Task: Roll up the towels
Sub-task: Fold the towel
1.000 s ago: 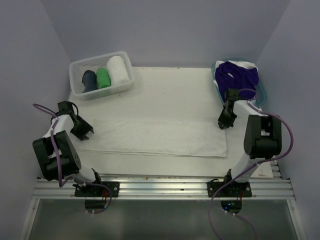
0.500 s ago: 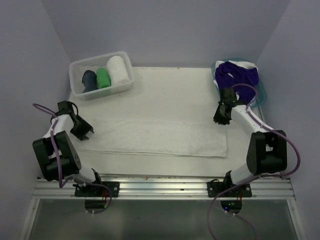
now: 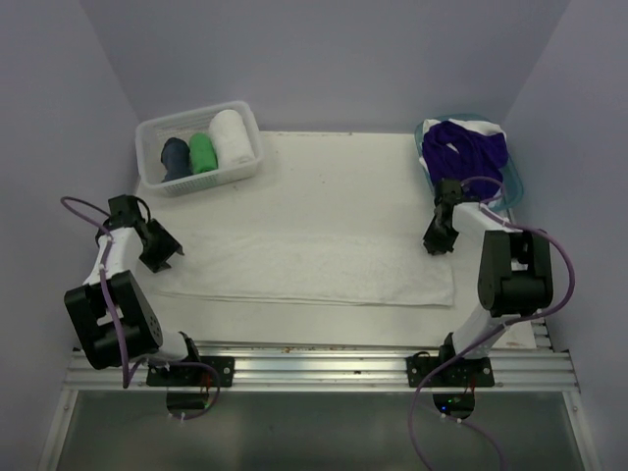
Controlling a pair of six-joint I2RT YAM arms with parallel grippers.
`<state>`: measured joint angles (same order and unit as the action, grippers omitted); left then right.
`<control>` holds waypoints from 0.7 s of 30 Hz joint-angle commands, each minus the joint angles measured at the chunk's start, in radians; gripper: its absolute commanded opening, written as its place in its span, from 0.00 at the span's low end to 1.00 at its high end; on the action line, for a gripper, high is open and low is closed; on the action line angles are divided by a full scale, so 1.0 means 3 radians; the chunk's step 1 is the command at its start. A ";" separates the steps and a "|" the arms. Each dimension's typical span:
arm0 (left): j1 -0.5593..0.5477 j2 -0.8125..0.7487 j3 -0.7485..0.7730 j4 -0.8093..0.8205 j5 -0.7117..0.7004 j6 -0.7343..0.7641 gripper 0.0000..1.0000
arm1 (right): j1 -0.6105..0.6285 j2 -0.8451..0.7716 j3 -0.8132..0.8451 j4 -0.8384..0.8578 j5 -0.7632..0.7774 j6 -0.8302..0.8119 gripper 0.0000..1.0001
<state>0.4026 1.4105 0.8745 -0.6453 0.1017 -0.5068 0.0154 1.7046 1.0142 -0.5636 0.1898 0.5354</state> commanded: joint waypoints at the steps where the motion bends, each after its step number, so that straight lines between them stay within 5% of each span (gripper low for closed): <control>1: -0.0074 -0.0084 0.0148 0.0060 0.0132 0.0150 0.51 | -0.0036 0.0162 0.0132 0.0099 0.0349 0.0015 0.18; 5: -0.0212 -0.0084 0.0224 -0.0017 0.0055 0.0186 0.54 | -0.0036 0.0183 0.0296 0.0094 0.0308 0.0046 0.17; 9: -0.0212 -0.0064 0.0281 -0.0078 -0.0139 0.0212 0.67 | -0.0041 0.0050 0.0332 0.0125 0.0313 0.0031 0.17; 13: -0.0197 0.0089 0.0429 -0.0232 -0.0563 0.0196 0.68 | -0.0036 -0.0062 0.0352 0.0079 0.0278 -0.0005 0.17; 21: -0.0197 0.0161 0.0429 -0.0191 -0.0564 0.0125 0.66 | 0.0091 -0.0491 -0.0097 0.0145 -0.0203 0.0041 0.17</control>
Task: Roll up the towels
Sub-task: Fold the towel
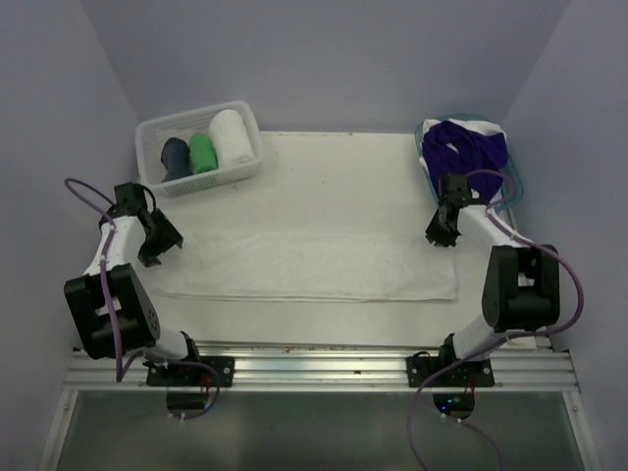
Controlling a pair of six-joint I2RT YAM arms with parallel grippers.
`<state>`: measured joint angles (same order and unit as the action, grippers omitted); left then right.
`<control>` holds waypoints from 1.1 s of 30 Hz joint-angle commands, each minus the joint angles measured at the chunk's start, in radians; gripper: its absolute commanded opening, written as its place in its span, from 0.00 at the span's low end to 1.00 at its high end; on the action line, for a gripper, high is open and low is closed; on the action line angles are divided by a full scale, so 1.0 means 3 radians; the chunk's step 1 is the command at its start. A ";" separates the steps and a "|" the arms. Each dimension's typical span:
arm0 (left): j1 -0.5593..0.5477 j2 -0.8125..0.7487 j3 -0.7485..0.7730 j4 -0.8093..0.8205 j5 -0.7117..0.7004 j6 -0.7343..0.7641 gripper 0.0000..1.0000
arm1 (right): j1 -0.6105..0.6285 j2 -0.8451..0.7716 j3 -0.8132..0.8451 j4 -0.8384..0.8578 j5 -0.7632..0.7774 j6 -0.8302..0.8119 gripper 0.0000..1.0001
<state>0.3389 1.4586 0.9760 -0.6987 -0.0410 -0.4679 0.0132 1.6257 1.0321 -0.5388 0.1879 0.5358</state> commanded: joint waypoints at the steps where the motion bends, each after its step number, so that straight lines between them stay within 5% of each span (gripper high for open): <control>1: 0.0011 0.0011 0.0091 -0.0013 -0.0073 -0.0010 0.66 | 0.0160 -0.0249 -0.0259 0.0063 -0.0197 0.0060 0.18; 8: 0.0010 0.0083 0.0086 0.0033 0.0121 -0.0010 0.66 | 0.0340 0.0001 -0.0413 0.0170 -0.0238 0.0137 0.19; 18: -0.0086 0.0164 0.0106 0.0054 0.0541 0.0210 0.71 | -0.0258 0.0426 -0.0229 0.0247 -0.0125 0.0111 0.18; 25: -0.0255 0.0200 0.0126 0.0043 0.0423 0.0169 0.72 | -0.0264 0.0318 -0.0173 0.0262 -0.0222 0.0086 0.19; 33: -0.0399 0.0328 0.0270 -0.0161 -0.0308 0.0133 0.71 | -0.0264 0.0231 -0.0214 0.0283 -0.0355 0.0055 0.20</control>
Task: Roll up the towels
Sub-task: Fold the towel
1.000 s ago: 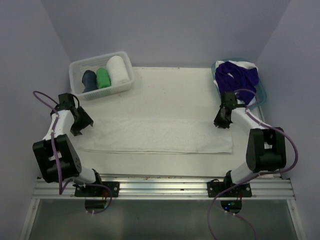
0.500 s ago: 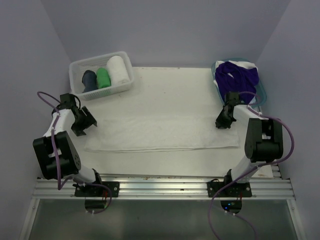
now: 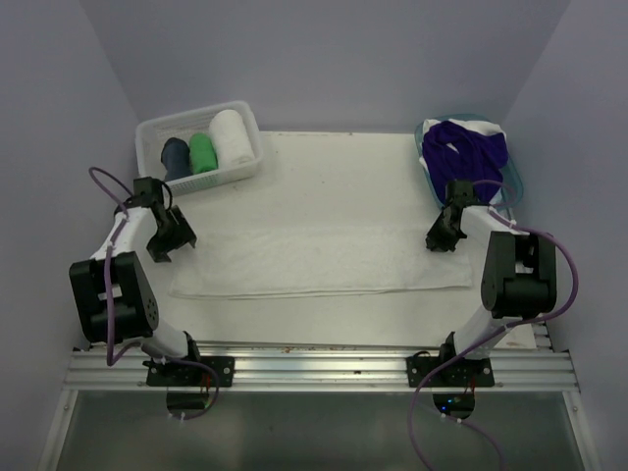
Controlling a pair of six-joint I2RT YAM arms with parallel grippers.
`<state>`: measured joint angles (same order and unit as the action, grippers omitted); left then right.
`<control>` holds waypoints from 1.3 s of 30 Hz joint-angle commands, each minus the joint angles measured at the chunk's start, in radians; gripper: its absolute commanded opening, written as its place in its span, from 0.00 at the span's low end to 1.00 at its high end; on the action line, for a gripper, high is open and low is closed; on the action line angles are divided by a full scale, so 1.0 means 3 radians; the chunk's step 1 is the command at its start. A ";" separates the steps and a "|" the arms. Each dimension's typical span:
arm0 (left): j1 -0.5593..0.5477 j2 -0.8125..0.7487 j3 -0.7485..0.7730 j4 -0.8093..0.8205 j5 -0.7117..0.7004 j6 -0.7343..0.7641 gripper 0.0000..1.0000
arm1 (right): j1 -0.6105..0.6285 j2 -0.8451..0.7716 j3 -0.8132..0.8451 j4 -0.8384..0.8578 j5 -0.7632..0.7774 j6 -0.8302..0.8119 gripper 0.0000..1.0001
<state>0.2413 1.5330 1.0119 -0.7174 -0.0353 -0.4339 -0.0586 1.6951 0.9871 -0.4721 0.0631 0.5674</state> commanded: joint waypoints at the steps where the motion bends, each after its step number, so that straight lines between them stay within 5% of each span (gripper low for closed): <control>1: -0.0073 0.0095 0.0125 -0.0084 -0.0363 0.0010 0.70 | -0.0025 0.0010 -0.0079 0.0065 0.0050 -0.0046 0.20; 12: -0.0073 0.0519 -0.0151 0.0192 -0.0358 -0.0088 0.58 | -0.0025 -0.0021 -0.0099 0.0055 0.0040 -0.0066 0.20; 22: -0.0099 0.0612 -0.0274 0.0412 0.0102 -0.0088 0.19 | -0.0025 -0.0097 -0.0069 -0.0001 0.0050 -0.0056 0.20; 24: -0.0104 0.0617 -0.0274 0.0407 0.0102 -0.0088 0.01 | -0.0025 -0.0107 -0.0069 -0.0011 0.0050 -0.0056 0.20; 36: -0.0094 0.0094 0.0083 0.0111 -0.0327 -0.0169 0.00 | -0.0020 -0.0276 -0.0074 -0.0088 0.0035 -0.0092 0.20; 37: -0.0088 0.0166 0.0180 -0.0021 -0.0358 -0.0174 0.05 | -0.0020 -0.0276 -0.0074 -0.0083 0.0030 -0.0092 0.20; 39: -0.0094 0.0284 0.0181 -0.0033 -0.0394 -0.0185 0.32 | -0.0020 -0.0276 -0.0074 -0.0078 0.0025 -0.0086 0.20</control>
<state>0.2134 1.5799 1.0260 -0.6926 -0.0948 -0.4824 -0.0601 1.6478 0.9688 -0.4828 0.0605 0.5564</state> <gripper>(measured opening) 0.236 0.197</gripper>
